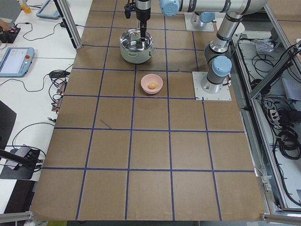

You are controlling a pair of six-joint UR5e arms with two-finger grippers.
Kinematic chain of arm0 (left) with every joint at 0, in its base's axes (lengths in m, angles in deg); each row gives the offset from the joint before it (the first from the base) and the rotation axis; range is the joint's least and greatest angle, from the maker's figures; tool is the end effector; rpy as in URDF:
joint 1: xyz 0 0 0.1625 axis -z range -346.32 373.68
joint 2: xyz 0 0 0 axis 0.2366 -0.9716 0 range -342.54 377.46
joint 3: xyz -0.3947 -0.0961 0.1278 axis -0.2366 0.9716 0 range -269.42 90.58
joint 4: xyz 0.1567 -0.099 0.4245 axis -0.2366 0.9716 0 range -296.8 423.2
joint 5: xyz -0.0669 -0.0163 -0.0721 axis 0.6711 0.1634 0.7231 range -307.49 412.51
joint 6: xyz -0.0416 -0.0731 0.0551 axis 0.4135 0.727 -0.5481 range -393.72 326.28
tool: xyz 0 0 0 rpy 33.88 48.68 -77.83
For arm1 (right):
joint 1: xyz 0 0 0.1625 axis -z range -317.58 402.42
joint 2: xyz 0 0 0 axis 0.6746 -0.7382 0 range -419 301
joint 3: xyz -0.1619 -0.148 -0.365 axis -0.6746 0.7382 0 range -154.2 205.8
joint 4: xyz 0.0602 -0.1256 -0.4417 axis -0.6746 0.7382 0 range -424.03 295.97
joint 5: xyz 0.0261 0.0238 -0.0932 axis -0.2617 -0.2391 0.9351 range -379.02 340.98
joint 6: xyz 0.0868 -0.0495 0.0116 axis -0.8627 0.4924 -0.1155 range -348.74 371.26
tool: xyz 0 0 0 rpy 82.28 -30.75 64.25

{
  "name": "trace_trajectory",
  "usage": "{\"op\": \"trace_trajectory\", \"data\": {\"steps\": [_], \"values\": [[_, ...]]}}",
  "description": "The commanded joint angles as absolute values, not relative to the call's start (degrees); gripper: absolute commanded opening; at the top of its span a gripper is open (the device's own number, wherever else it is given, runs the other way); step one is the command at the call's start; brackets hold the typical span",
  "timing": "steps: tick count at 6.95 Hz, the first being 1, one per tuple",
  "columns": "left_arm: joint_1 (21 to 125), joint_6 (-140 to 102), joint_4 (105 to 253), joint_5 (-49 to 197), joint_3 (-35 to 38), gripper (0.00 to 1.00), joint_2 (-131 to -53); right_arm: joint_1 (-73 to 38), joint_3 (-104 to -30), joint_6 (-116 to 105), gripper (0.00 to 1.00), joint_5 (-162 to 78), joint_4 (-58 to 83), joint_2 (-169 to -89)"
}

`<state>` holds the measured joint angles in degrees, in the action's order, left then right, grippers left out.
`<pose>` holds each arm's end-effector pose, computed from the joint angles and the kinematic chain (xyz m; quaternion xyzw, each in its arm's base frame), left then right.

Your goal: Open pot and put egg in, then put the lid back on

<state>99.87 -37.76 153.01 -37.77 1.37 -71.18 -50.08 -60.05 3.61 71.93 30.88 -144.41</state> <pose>-0.0969 -0.5422 0.4934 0.0019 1.0000 -0.0063 0.0029 0.1571 -0.5785 0.4912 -0.0452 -0.9982 0.0397 0.0047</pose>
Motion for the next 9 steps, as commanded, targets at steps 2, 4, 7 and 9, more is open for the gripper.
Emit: {"op": "trace_trajectory", "data": {"steps": [2, 4, 7, 9], "values": [[100.9, -37.5, 153.5, -38.3, 0.6, 1.00, -71.5, -50.0, -65.6, 3.3, 1.00, 71.5, 30.9, -144.4], [100.4, -37.6, 153.4, -38.2, 0.8, 1.00, -71.5, -50.2, -67.5, 3.4, 1.00, 71.6, 31.6, -143.2], [100.4, -36.9, 153.3, -37.7, 0.4, 1.00, -71.5, -57.8, -54.5, -3.1, 1.00, 69.0, 41.4, -132.0], [99.6, -37.7, 153.1, -38.1, 0.9, 1.00, -71.5, -65.2, -45.3, -8.8, 0.99, 69.8, 41.7, -122.8]]}}
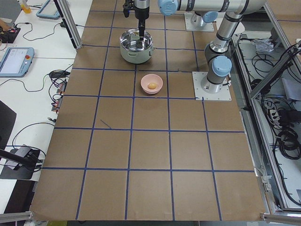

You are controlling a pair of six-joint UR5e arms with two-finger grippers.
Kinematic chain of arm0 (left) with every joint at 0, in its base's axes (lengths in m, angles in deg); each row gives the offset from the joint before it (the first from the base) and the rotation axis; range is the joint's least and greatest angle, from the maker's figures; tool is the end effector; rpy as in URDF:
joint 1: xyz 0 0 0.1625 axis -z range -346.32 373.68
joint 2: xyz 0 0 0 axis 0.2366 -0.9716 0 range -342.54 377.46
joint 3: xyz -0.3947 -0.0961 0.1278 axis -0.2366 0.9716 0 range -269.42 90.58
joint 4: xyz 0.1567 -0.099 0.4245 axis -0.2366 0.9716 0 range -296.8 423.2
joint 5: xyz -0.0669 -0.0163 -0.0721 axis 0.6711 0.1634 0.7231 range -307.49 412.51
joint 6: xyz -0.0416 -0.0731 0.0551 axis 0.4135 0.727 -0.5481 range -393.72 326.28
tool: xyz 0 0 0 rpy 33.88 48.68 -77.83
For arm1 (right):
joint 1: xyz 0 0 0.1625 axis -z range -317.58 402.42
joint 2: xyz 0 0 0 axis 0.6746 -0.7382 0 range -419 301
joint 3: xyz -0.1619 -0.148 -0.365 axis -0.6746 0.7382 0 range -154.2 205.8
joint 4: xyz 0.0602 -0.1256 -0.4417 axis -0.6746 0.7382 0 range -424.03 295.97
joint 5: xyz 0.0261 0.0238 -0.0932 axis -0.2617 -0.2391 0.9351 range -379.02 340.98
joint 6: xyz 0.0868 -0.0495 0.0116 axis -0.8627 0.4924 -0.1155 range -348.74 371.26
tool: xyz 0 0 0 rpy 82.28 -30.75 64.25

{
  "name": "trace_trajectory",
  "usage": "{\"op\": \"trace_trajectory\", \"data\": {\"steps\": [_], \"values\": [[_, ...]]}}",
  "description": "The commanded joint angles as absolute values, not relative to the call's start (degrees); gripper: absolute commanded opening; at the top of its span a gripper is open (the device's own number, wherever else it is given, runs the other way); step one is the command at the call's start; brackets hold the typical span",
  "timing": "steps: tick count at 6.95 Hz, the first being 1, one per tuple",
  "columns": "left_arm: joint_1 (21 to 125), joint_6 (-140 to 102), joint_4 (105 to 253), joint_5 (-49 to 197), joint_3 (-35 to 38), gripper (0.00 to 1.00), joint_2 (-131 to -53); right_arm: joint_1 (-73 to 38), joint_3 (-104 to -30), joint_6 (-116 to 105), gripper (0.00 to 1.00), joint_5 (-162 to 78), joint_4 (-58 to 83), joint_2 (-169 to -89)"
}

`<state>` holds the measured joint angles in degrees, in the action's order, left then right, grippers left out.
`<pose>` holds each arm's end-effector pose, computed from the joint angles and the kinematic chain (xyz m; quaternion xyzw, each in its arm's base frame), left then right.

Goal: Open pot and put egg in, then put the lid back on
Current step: 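Move the right gripper to the lid knob while the left descends into the bowl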

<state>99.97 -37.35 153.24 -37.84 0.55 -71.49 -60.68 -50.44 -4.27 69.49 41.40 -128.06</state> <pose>-0.0975 -0.5447 0.4979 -0.0008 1.0000 -0.0088 0.0037 0.2924 -0.6561 0.4197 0.0202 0.9971 -0.0666 0.0304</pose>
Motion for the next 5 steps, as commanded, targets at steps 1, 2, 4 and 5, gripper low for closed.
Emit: {"op": "trace_trajectory", "data": {"steps": [1, 2, 4, 5], "values": [[97.4, -38.9, 153.3, -38.0, 1.8, 1.00, -71.3, -69.8, -45.1, -15.2, 0.99, 69.8, 42.6, -120.9], [90.7, -45.0, 153.6, -37.9, 2.6, 1.00, -71.4, -71.6, -45.3, -18.9, 1.00, 69.1, 44.6, -119.4], [83.2, -49.5, 153.3, -38.0, 7.2, 1.00, -71.1, -73.8, -46.1, -19.9, 0.99, 70.0, 48.5, -117.4], [80.1, -49.6, 153.3, -37.8, 9.1, 1.00, -71.1, -74.0, -47.8, -19.6, 0.98, 71.0, 48.1, -117.8]]}}
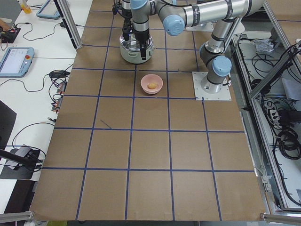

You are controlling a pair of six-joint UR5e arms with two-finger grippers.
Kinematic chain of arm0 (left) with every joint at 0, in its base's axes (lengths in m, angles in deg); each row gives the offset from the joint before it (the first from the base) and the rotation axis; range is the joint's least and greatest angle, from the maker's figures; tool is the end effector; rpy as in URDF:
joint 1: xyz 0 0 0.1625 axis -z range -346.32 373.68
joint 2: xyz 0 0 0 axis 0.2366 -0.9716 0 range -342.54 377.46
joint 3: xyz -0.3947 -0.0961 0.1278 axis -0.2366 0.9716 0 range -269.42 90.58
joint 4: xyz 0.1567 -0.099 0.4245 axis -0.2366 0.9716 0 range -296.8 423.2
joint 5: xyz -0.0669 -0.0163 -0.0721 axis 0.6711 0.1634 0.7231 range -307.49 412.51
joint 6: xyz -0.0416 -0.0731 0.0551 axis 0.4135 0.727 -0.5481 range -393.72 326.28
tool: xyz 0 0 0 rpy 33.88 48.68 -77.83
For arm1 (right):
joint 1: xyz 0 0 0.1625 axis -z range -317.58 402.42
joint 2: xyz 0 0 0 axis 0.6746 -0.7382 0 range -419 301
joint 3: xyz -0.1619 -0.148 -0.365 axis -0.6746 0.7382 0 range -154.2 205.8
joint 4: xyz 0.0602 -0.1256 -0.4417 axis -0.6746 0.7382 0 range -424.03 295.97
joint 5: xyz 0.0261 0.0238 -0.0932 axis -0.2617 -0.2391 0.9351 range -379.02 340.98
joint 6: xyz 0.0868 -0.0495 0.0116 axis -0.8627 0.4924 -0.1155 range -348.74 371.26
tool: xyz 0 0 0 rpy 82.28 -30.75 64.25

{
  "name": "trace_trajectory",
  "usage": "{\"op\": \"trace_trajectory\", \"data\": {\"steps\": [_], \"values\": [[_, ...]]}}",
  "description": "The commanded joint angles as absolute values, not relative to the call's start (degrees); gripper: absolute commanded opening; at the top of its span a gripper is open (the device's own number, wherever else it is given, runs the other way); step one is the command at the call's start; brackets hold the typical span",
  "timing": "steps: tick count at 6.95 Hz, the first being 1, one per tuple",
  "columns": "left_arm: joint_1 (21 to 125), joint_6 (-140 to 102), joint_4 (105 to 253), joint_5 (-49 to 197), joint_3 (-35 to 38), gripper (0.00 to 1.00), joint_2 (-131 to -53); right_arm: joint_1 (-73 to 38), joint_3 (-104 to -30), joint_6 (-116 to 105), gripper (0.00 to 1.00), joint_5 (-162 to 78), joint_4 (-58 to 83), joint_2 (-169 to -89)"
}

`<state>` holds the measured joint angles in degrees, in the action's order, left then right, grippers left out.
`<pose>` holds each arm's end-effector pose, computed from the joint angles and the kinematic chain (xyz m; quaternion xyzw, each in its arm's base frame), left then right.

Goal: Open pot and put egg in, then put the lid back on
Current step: 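Move the right gripper to the lid knob while the left descends into the bowl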

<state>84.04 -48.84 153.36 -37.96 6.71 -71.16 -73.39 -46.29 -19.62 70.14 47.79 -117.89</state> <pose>0.0510 -0.5367 0.4428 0.0393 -0.9983 -0.0422 0.0089 0.4547 -0.6304 0.3414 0.0435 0.9962 -0.0628 0.0422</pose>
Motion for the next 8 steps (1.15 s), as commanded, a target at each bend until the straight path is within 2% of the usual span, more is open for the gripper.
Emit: {"op": "trace_trajectory", "data": {"steps": [1, 2, 3, 4, 5, 8], "values": [[77.3, -52.9, 153.0, -37.7, 11.0, 1.00, -71.4, -74.0, -48.9, -19.5, 0.97, 71.3, 46.4, -119.0], [76.4, -53.9, 150.4, -37.5, 12.8, 1.00, -72.4, -74.0, -49.2, -19.5, 0.97, 71.9, 43.7, -119.9], [76.4, -54.2, 147.1, -36.4, 14.8, 1.00, -72.6, -74.0, -49.3, -19.4, 0.89, 71.6, 43.5, -120.3], [76.0, -54.4, 146.4, -36.4, 16.7, 1.00, -72.9, -74.0, -49.3, -19.3, 0.87, 71.2, 43.5, -120.3], [76.2, -53.9, 141.7, -35.6, 20.7, 0.97, -73.5, -74.0, -49.3, -19.4, 0.86, 71.2, 43.5, -120.3], [77.8, -53.7, 124.7, -35.6, 32.3, 0.97, -73.7, -74.0, -49.9, -19.4, 0.82, 69.6, 43.5, -120.2]]}}
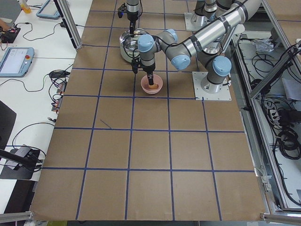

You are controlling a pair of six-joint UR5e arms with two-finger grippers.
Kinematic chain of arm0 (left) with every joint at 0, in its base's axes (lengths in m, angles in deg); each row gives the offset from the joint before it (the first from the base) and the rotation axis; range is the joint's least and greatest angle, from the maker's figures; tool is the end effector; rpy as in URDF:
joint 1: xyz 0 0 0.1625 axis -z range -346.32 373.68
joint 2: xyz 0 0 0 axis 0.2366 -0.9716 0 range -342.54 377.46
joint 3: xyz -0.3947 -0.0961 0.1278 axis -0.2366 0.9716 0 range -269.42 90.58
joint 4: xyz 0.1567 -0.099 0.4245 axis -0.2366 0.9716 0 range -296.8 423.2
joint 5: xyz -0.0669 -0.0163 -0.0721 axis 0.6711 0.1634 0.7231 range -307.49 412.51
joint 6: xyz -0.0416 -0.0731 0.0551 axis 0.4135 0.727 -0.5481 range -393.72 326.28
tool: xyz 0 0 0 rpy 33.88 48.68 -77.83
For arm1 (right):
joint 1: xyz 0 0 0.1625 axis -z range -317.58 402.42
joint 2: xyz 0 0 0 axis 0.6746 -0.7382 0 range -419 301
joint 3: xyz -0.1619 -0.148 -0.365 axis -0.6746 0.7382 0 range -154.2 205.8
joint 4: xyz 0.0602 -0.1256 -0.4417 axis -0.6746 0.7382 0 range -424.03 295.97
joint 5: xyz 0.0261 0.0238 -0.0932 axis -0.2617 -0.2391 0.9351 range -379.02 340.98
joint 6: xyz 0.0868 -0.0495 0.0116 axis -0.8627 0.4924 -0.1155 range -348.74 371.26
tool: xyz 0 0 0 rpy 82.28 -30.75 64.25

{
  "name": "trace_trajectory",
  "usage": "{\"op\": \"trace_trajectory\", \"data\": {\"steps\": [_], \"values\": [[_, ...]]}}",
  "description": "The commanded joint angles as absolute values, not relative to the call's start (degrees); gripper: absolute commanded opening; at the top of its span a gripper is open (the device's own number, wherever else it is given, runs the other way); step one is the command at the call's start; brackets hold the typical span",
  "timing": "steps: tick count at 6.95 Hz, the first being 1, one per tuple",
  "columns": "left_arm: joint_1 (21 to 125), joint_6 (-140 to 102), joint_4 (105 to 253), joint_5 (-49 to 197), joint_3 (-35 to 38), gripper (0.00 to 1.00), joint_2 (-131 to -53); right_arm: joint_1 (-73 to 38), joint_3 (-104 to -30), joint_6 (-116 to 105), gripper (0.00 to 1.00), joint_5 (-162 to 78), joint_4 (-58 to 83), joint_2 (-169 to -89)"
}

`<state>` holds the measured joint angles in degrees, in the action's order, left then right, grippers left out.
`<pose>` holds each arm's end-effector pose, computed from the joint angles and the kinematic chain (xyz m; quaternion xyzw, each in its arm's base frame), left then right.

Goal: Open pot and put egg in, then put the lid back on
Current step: 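Move the right gripper to the lid knob while the left descends into the bowl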

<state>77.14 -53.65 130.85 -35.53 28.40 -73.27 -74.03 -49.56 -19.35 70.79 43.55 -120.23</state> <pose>0.0938 -0.4935 0.2656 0.0585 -0.9967 -0.0431 0.0370 0.4496 -0.6035 0.3332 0.0362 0.9989 -0.0257 0.0159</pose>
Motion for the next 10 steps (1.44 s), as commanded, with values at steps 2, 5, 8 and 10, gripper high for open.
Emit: {"op": "trace_trajectory", "data": {"steps": [2, 5, 8, 10], "values": [[79.2, -53.0, 121.3, -36.2, 35.0, 0.98, -74.1, -74.0, -49.9, -19.9, 0.79, 68.6, 43.5, -120.2], [81.3, -50.2, 119.6, -39.8, 35.0, 0.99, -76.8, -74.0, -49.9, -19.3, 0.48, 68.7, 43.1, -120.2], [80.2, -50.5, 118.5, -39.9, 35.6, 0.99, -78.2, -74.0, -49.8, -19.2, 0.15, 68.8, 42.7, -120.3], [80.5, -50.3, 118.3, -39.9, 35.8, 0.99, -78.6, -74.0, -49.4, -19.2, 0.13, 68.7, 42.7, -120.3]]}}
